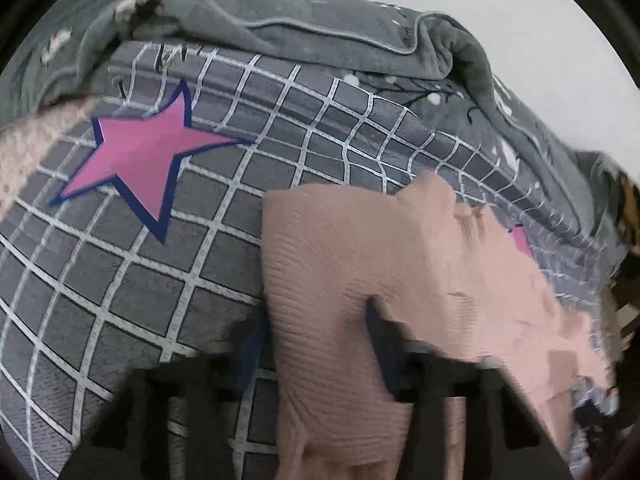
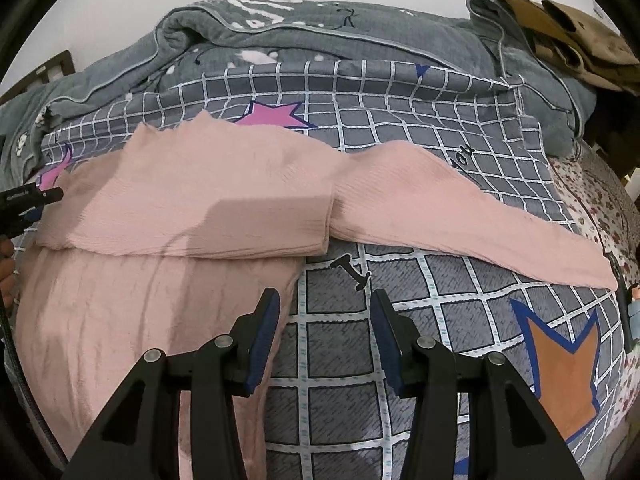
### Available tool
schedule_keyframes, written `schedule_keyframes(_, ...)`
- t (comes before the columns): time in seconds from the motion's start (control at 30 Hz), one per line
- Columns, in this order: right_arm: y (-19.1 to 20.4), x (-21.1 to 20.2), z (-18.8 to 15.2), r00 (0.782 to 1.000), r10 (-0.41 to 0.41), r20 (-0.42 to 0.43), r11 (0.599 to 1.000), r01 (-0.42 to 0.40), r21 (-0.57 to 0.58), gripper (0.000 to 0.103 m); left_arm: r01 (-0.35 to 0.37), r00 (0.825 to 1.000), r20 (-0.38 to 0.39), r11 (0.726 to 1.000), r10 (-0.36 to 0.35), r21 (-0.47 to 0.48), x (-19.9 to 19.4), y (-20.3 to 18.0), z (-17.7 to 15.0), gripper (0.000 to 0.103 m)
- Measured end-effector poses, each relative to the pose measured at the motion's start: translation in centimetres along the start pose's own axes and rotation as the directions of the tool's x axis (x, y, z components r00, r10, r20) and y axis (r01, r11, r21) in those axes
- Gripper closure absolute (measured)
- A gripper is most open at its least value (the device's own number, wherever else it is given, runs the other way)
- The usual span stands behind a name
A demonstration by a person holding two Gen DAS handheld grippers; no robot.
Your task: Fold small clothes
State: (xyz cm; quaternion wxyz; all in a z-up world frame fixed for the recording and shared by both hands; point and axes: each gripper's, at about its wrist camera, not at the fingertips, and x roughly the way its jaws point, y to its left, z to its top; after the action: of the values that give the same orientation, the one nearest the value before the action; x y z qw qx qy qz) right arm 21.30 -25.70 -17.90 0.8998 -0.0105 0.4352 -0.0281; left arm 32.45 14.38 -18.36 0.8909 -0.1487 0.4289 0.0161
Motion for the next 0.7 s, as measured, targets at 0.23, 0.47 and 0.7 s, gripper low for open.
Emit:
schedule_keyframes(0.23, 1.4, 0.0, -0.1, 0.999, 0.032, 0.010, 0.999, -0.031, -0.023, 0.057, 0.056, 0.997, 0.056, 0.995, -0.051, -0.080, -1.6, 2.7, 0.5, 0.089)
schedule_keyframes(0.47, 3.3, 0.5, 1.1, 0.996, 0.067, 0.060, 0.996, -0.063, -0.062, 0.057, -0.041, 0.993, 0.111, 0.997, 0.047, -0.059, -3.1, 2.4, 0.1, 0.089)
schedule_keyframes(0.7, 4.5, 4.2, 1.7, 1.000, 0.021, 0.000, 0.999, -0.021, -0.048, 0.055, 0.059, 0.987, 0.149, 0.998, -0.063, 0.033, -4.7, 0.3, -0.4, 0.089)
